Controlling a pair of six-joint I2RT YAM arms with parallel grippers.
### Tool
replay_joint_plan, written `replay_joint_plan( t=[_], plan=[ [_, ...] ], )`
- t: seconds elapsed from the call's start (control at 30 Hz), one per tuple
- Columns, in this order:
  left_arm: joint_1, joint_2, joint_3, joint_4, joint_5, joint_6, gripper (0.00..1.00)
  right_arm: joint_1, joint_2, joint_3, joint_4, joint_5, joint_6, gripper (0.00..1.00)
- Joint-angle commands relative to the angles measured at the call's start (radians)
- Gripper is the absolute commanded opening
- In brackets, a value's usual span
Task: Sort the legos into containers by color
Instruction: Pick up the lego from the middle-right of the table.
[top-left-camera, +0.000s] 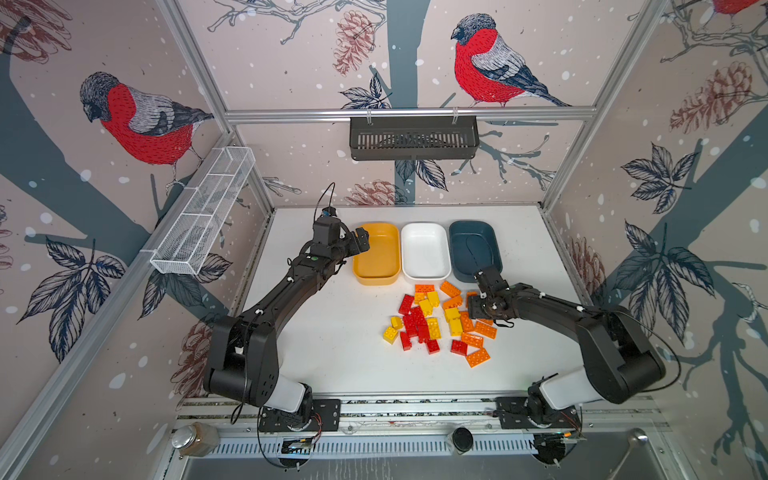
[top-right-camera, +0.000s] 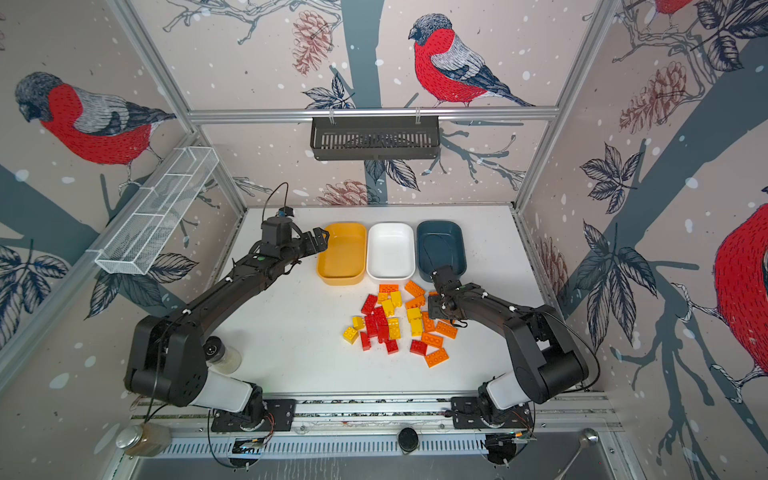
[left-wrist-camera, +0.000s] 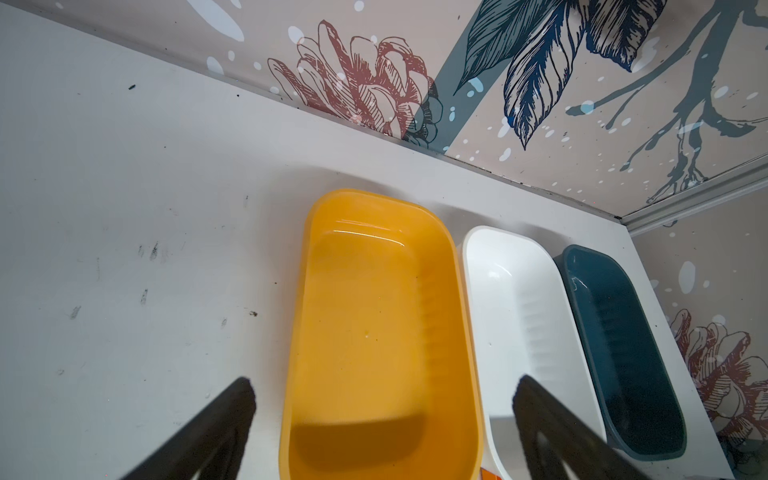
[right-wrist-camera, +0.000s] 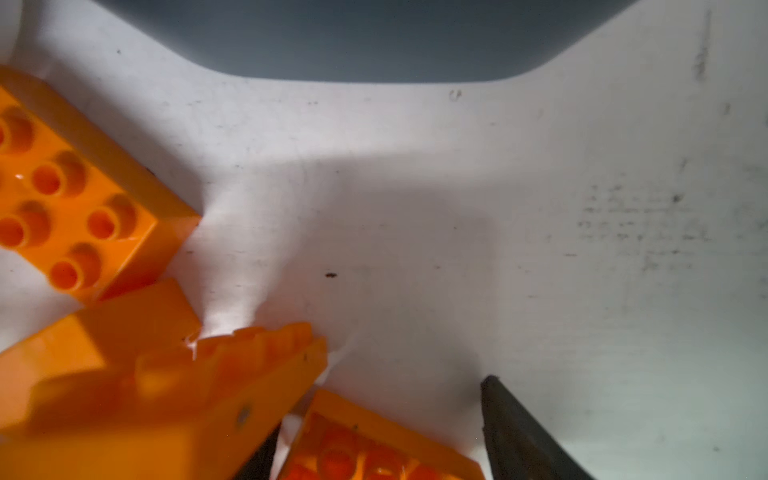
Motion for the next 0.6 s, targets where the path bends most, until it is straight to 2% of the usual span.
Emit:
replay_joint_plan(
  t=[0.0,0.13,0.33,0.57],
  plan=[
    [0.002,-0.004,0.002,0.028,-0.013,0.003,0.97,0.002,0.003,-0.005,-0.034,0.045,-0.011,0.72],
    [0.003,0.000,0.004,0.020,-0.024,0.005,0.97,-0.010,0.009,-0.007,-0.036,0.031,-0.006,0.69],
    [0.003,0.008,0.007,0.012,-0.029,0.004,0.97,-0.026,-0.029,-0.017,-0.082,0.069,0.095,0.84],
    [0.002,0.025,0.011,0.008,-0.032,0.005,0.97,-0.037,-0.105,-0.091,-0.065,0.039,0.232,0.86]
  ],
)
